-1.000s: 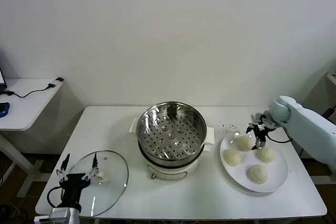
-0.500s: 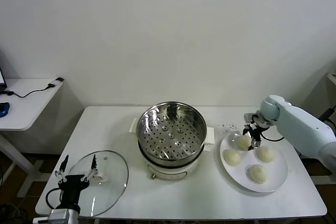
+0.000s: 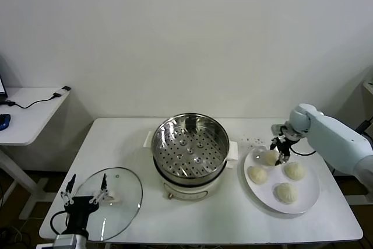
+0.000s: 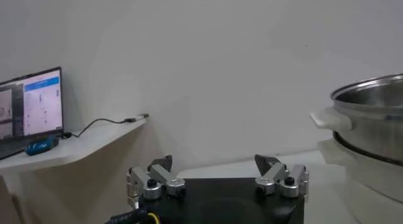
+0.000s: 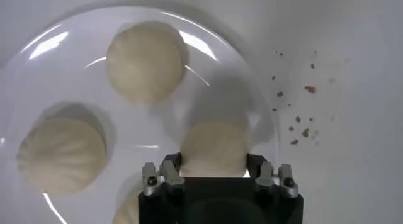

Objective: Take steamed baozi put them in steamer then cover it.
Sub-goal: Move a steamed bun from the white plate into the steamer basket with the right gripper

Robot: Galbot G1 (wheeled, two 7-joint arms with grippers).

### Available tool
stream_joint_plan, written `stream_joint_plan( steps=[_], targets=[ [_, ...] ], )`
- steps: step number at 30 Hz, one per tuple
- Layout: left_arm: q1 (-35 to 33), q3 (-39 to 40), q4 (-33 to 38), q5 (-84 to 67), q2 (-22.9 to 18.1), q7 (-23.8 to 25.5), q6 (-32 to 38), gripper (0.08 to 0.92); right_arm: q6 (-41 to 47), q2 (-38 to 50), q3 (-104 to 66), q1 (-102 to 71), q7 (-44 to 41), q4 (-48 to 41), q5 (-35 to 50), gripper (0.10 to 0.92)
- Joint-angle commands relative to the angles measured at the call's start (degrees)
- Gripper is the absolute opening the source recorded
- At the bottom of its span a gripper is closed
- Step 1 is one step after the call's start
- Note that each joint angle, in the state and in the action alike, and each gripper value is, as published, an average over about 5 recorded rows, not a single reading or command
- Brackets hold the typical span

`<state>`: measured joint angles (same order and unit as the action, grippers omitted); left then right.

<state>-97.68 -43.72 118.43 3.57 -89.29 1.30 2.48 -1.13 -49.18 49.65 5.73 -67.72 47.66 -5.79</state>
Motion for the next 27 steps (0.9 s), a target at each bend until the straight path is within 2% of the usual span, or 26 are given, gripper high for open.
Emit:
stream_joint_plan(
  steps=[1,6,10,15,20,27],
  targets=[
    [-0.1,0.2,0.3,0.3,0.1,0.0,-0.1,0.823,-7.3,-0.4,7.3,12.4,-2.4,4.3,4.2,0.670],
    [-0.4,0.4,0.6,0.7,0.1,0.0,-0.1,0.823,-13.1,-4.6,15.8,24.9,-3.3,5.7,8.8,0.670],
    [-0.6,0.4,1.0,0.7,0.0,0.0,-0.1,0.823,-19.6,-10.1,19.4,31.5,-3.8,4.7,8.8,0.672],
    [-0.8,0.4,1.1,0.8,0.0,0.0,-0.2,0.823,-28.5,-17.8,19.3,34.4,-2.6,4.5,4.0,0.673],
    [-1.0,0.4,1.1,0.7,0.1,-0.1,-0.2,0.823,-32.8,-22.9,18.8,33.2,-0.7,8.8,-0.8,0.670],
    [-1.2,0.5,1.3,0.7,0.5,-0.2,-0.7,0.823,-40.2,-27.1,15.7,26.1,4.1,12.0,-14.5,0.670]
  ],
)
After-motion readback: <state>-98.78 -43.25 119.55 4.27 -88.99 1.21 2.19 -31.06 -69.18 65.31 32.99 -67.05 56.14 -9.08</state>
